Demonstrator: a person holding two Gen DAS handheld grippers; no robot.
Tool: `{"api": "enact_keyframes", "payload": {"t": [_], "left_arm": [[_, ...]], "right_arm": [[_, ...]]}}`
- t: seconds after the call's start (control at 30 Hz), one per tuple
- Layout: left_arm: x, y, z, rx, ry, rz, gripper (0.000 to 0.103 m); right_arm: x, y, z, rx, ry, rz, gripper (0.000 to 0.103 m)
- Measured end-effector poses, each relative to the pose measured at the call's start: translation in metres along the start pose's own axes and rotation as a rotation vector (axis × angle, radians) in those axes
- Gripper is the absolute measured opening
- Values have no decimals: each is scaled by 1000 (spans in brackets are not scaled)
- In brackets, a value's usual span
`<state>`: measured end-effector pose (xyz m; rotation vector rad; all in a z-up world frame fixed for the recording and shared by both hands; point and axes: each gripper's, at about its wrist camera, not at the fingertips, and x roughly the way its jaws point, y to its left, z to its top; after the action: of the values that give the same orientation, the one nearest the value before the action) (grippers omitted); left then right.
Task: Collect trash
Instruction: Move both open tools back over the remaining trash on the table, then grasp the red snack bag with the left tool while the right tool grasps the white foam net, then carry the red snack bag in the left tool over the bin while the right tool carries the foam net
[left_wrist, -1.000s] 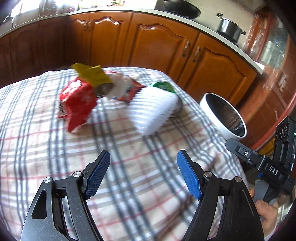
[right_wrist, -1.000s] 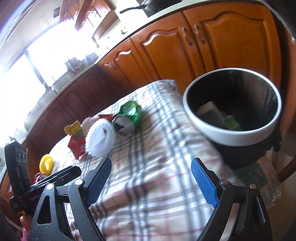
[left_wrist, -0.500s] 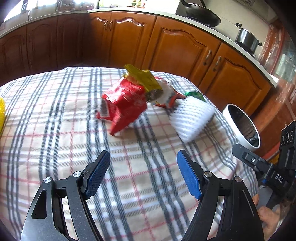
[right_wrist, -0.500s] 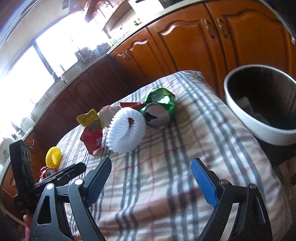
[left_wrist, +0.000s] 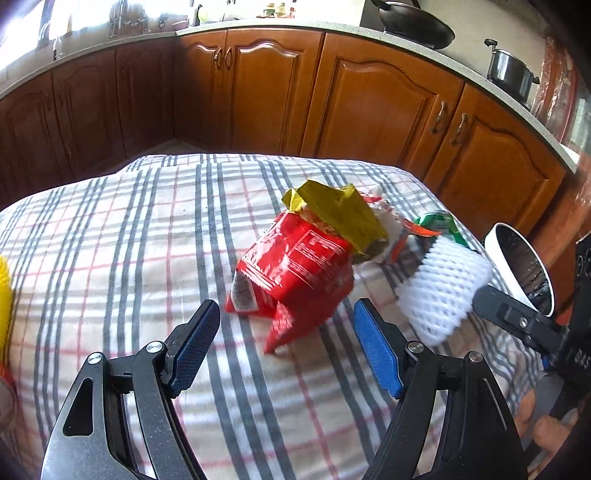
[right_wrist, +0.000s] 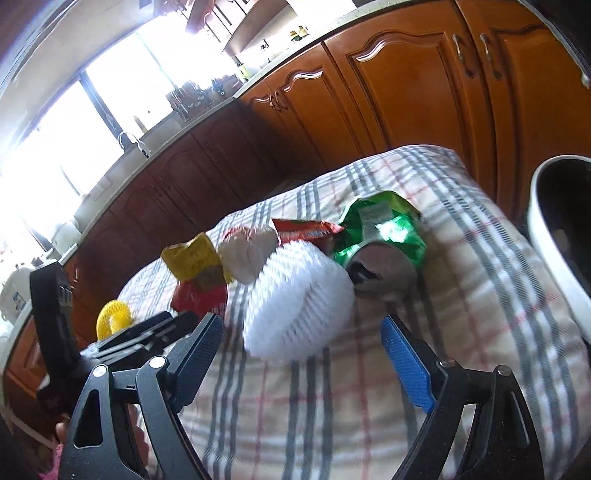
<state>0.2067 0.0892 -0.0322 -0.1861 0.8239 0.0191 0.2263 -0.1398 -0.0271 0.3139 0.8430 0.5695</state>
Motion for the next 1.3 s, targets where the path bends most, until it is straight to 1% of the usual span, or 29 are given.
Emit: {"api": "enact_keyframes", "payload": {"t": [0.03, 0.07, 0.1, 0.13, 0.17, 0.2, 0.23, 0.27, 0.3, 0.5, 0.63, 0.67, 0.8, 0.97, 1.3], "left_arm": [[3, 1, 0, -4, 7, -9, 75], [6, 2, 0, -7, 14, -17, 72], [8, 2, 0, -6, 20, -31, 55], [10, 1, -1, -1, 29, -44, 37], [12, 0, -3, 3, 38, -56, 31], [12, -1, -4, 9, 38, -54, 28], [11, -4, -5, 21, 32, -48, 19], [10, -5, -6, 28, 34, -57, 11], [8, -6, -8, 28, 40, -73, 9], [-13, -19, -25, 33, 31, -126, 6], [-27, -33, -34, 43, 29, -173, 5], [-31, -39, -36, 50, 31, -193, 5], [-38, -62, -42, 84, 30, -230, 5], [-39, -95, -44, 128, 36, -279, 5], [-37, -141, -42, 184, 53, -340, 5]], "right_arm": [[5, -1, 2, 11, 6, 2, 82], [10, -3, 3, 21, 13, 8, 78], [13, -3, 4, 27, 19, 13, 66], [17, -4, 4, 31, 27, 14, 50], [18, -4, 5, 32, 31, 9, 41], [19, -4, 4, 28, 33, -3, 26], [18, -4, 3, 24, 31, -13, 24], [15, -4, 2, 20, 27, -15, 23], [12, -4, 0, 15, 24, -15, 21], [-15, -8, -14, -1, 3, -27, 20], [-32, -15, -18, 8, -8, -31, 20], [-39, -17, -20, 7, -16, -34, 20], [-60, -26, -22, 16, -42, -51, 20], [-81, -39, -23, 31, -73, -75, 20], [-119, -69, -29, 58, -120, -142, 20]]}}
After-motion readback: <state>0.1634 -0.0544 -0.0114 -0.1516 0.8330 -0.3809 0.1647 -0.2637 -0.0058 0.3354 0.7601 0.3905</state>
